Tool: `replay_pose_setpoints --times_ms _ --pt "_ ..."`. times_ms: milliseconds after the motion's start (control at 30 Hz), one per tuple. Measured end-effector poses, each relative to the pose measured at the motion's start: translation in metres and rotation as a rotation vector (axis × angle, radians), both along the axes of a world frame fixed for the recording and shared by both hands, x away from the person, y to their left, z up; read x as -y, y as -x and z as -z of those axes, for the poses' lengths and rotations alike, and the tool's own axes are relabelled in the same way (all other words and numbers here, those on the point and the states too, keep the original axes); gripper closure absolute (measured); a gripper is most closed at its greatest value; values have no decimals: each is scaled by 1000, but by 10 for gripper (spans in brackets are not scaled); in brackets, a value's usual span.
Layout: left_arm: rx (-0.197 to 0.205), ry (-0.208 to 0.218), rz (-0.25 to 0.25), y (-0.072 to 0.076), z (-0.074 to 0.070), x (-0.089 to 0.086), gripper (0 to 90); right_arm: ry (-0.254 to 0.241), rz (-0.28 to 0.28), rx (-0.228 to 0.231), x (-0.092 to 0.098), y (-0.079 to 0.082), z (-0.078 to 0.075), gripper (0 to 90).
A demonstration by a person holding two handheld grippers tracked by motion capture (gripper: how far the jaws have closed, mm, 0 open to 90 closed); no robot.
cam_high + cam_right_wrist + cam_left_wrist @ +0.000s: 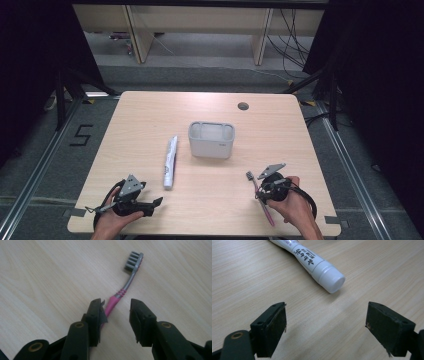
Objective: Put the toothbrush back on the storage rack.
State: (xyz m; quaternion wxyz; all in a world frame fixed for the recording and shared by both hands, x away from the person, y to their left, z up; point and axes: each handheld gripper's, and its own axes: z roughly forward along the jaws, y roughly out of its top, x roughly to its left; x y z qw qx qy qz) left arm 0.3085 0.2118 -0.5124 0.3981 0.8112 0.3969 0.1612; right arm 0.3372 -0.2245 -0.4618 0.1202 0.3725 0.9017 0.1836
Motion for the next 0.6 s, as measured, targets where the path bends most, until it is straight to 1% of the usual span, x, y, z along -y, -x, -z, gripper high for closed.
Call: replay_pose_setpoints --times_ms 67,100,233,267,300,400,433,467,500,533,567,600 --pt "-3 0 -5 0 0 0 162 -1 3 -19 -2 1 2 640" --pt "-3 0 -5 0 0 0 162 -1 3 -19 -2 1 2 640" --pt "-2 2 -7 0 0 0 162 6 -13 -44 -3 -2 6 644" --pt "-3 1 -3 0 0 0 162 11 -4 -55 -4 -1 7 645" --pt "0 2 -3 0 0 0 162 8 -11 -62 -3 -3 10 649" --pt "-2 -1 -5 0 0 0 162 8 -24 -71 -1 -5 11 652" --pt "-2 -1 -5 0 0 0 162 7 -6 -81 -2 -4 10 655" --pt "-1 1 -3 0 0 0 162 9 -8 -78 -1 -5 11 659" --pt "-2 -3 -1 0 0 0 162 6 -7 -88 -1 -5 11 667" --pt "-2 -3 -1 0 0 0 162 4 20 -104 -3 -4 11 670" --pt "-3 -3 -4 0 0 0 162 15 8 -92 -2 -5 11 678" --pt "-3 -3 -4 0 0 0 162 15 8 -92 -2 -5 11 678"
